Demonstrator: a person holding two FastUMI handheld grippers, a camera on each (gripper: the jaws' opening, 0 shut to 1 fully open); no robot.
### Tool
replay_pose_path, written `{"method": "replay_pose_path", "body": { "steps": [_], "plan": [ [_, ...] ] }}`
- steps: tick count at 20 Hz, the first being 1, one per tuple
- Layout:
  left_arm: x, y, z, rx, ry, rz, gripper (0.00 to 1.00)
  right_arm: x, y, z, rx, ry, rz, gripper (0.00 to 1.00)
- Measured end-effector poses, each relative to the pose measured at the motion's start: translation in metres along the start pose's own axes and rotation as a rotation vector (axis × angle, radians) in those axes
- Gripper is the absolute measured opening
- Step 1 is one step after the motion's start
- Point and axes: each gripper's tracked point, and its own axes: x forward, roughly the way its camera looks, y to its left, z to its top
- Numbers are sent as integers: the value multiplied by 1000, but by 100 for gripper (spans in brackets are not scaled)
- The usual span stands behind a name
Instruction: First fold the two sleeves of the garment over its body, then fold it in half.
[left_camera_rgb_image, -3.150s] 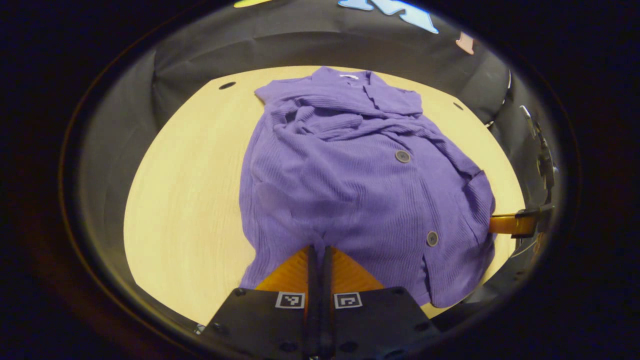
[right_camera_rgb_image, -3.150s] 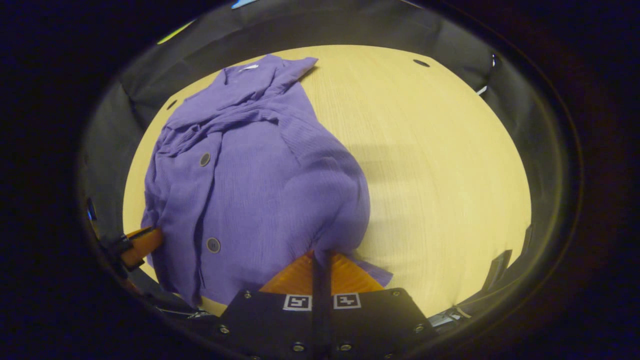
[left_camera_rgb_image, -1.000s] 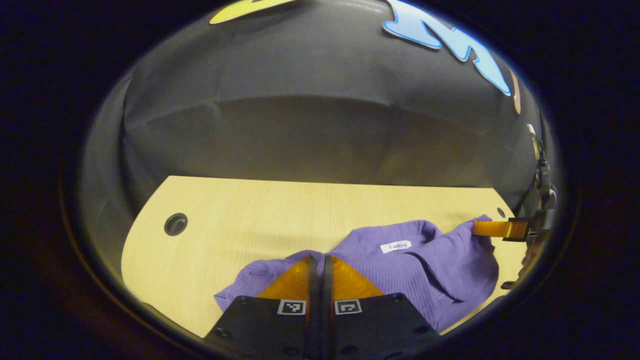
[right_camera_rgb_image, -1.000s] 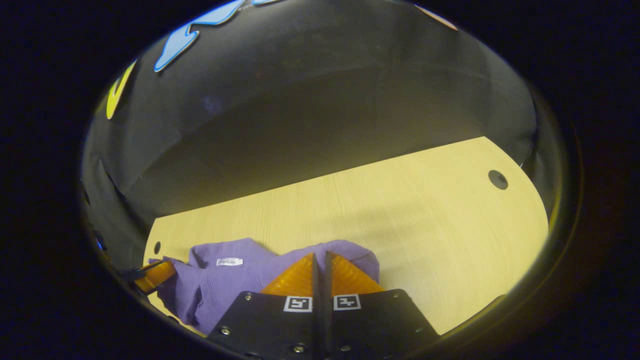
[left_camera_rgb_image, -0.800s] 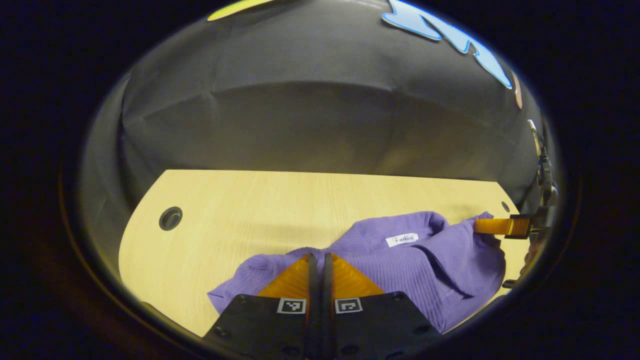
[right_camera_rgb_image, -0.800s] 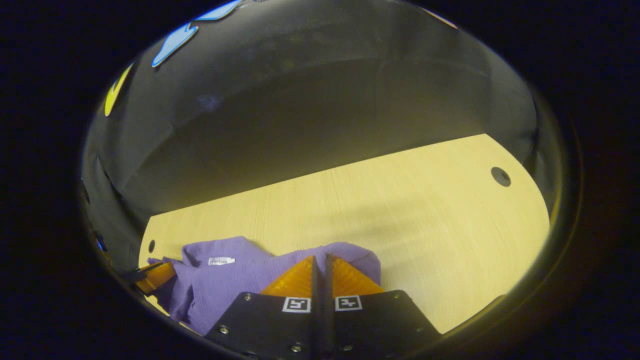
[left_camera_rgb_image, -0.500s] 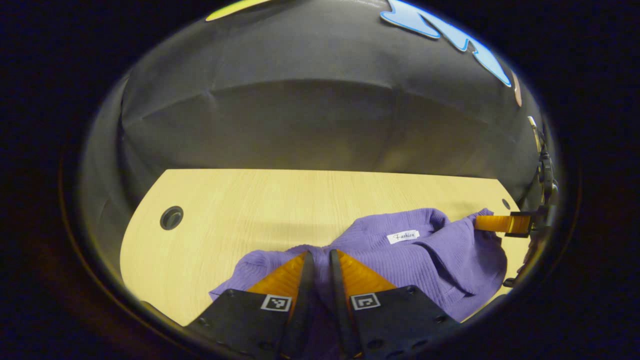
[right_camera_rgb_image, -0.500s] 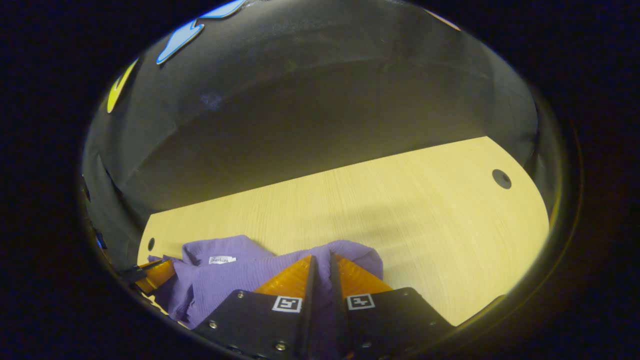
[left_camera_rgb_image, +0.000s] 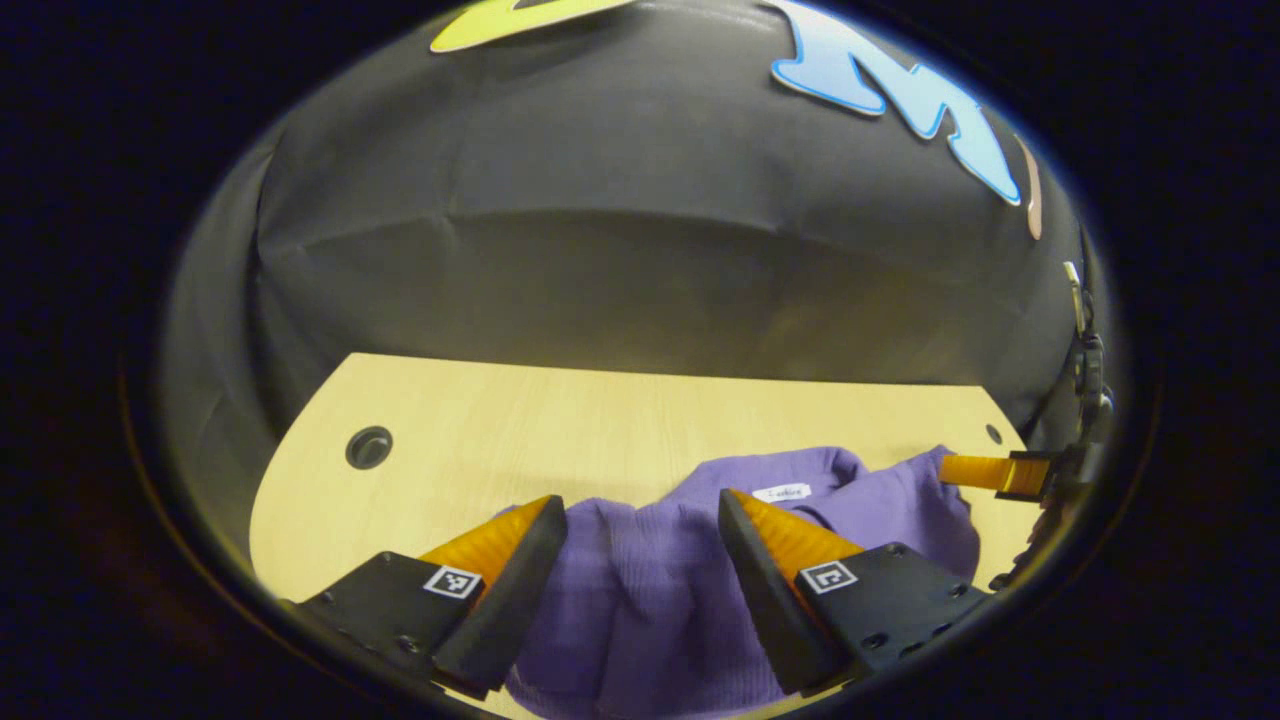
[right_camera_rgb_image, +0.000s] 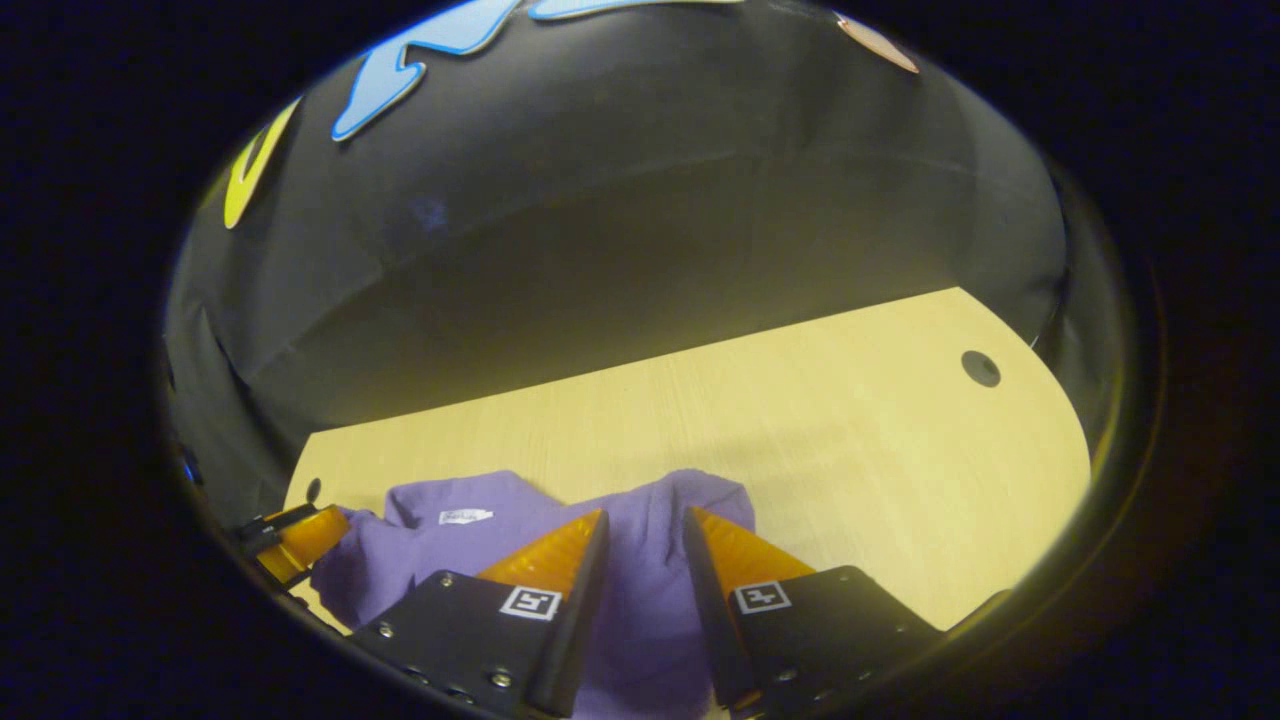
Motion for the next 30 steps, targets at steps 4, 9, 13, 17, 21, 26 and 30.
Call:
{"method": "replay_pose_path", "body": {
  "steps": [4,9,13,17,21,26,30],
  "plan": [
    [-54,-15,28,15,-73,-16,97,-53,14,15,-16,-64,19,48],
    [-150,-35,59,31,-177,-37,95,-151,32,41,-49,-184,45,48],
    [-232,-48,78,37,-260,-45,96,-230,43,53,-60,-267,65,48],
    [-313,-56,88,74,-335,-28,96,-299,50,56,-52,-330,89,52],
    [-391,-64,78,84,-394,-3,96,-354,54,47,-73,-403,94,53],
    [-444,-57,59,40,-441,32,93,-398,61,28,-123,-478,112,43],
    [-457,-43,42,35,-417,59,94,-415,59,9,-122,-496,113,43]
  ]
}}
